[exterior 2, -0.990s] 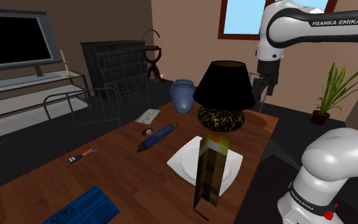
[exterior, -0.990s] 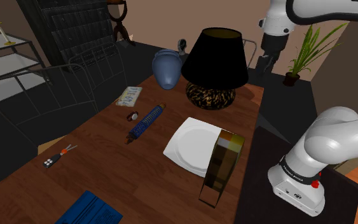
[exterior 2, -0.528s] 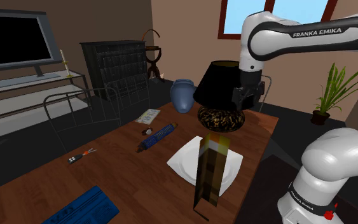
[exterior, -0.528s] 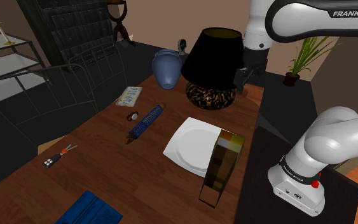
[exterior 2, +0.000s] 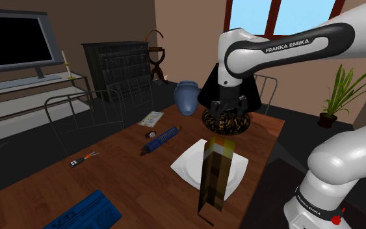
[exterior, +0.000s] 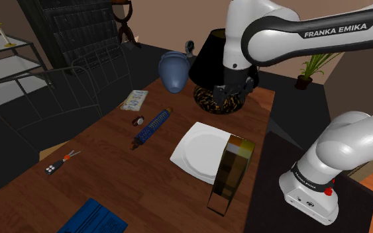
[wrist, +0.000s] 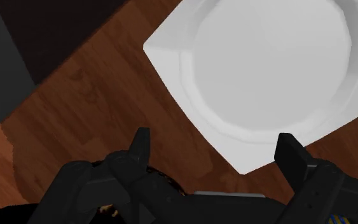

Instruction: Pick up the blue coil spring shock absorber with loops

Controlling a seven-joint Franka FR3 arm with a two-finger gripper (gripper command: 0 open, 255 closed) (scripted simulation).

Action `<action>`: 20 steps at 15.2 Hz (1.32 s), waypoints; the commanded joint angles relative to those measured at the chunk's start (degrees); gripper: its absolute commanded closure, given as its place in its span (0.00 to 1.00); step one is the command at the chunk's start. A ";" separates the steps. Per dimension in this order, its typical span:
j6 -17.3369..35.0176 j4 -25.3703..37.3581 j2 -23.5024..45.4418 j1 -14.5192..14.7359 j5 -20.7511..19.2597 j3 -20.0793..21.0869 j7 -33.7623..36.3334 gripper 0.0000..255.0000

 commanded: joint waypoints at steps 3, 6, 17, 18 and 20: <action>4.42 3.75 7.73 -1.84 0.58 5.59 10.66 0.00; 7.62 7.41 14.54 -3.49 -0.68 9.63 18.96 0.00; 13.18 27.34 44.83 -3.53 -17.62 16.22 52.21 0.00; 13.02 29.68 47.55 -2.55 -19.27 15.68 54.81 0.00; 12.47 34.62 52.77 -0.31 -22.12 14.23 59.47 0.00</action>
